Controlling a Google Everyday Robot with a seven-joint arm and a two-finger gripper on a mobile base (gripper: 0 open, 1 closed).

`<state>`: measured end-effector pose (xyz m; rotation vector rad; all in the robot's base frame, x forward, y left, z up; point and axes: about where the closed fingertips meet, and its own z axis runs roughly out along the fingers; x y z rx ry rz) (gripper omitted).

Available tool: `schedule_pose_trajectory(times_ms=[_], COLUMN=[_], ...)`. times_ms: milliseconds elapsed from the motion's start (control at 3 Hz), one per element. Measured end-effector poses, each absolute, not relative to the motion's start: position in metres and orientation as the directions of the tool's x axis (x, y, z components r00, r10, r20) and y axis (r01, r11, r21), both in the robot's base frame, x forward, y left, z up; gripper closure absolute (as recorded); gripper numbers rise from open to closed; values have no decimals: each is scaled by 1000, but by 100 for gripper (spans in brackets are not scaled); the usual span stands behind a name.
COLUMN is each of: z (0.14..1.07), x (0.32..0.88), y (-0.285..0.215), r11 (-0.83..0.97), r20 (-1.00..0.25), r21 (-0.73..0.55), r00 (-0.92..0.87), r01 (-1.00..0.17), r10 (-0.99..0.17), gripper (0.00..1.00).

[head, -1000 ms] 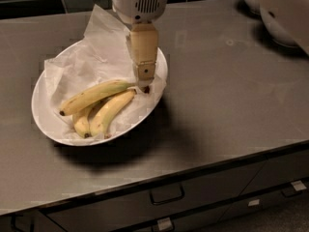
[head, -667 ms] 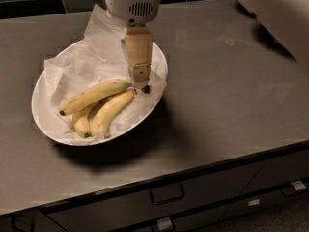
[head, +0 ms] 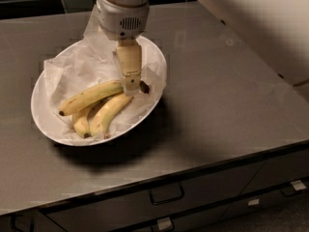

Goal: Pick banana from white bowl

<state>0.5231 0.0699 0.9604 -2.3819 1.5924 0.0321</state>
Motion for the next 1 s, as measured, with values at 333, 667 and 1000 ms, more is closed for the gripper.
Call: schedule_pose_trajectory(times_ms=[333,667,1000], z=[948,948,945], x=[525,525,527], y=[85,85,88], r11=[-381,-381,-375], r20=[-193,-193,-205], r21=[-198,-198,-207], r00=[417,417,415], r01=[-903,-903,-904], r10=[-888,-888,-886], gripper=[0,0,10])
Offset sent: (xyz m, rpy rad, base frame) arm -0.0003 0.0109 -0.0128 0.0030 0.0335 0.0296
